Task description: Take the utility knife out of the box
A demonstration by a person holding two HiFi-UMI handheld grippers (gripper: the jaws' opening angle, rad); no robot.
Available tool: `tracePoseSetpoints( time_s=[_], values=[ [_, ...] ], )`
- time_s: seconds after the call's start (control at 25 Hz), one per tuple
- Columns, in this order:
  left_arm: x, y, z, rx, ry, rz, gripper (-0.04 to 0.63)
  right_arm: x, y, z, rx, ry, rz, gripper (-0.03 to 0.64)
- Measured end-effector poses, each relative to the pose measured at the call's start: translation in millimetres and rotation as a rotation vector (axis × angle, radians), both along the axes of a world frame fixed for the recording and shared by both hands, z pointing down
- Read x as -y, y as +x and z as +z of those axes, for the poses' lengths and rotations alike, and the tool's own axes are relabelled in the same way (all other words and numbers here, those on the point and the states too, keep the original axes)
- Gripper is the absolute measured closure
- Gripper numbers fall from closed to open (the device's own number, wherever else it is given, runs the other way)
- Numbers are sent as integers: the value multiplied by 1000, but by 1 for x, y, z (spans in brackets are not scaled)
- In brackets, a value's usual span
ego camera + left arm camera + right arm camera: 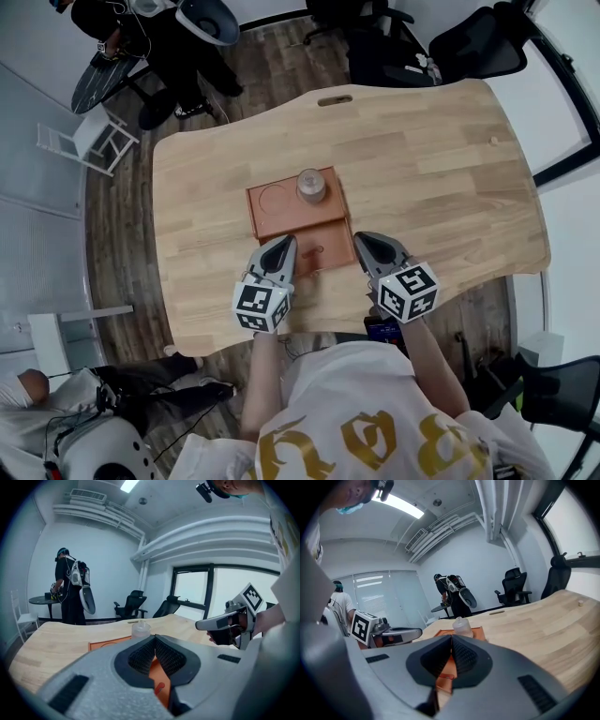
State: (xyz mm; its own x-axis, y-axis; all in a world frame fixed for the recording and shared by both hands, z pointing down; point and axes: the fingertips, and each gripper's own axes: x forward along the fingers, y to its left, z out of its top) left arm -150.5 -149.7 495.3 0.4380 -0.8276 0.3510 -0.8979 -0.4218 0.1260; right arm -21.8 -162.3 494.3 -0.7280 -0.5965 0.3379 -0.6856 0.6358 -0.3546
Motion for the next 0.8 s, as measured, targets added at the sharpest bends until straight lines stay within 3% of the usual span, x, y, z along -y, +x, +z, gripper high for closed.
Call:
tracePoseSetpoints(
  time_s=[0.8],
  values=[
    [5, 18, 88, 157, -276, 195, 584, 22, 2, 53, -71, -83, -15, 605]
  ],
)
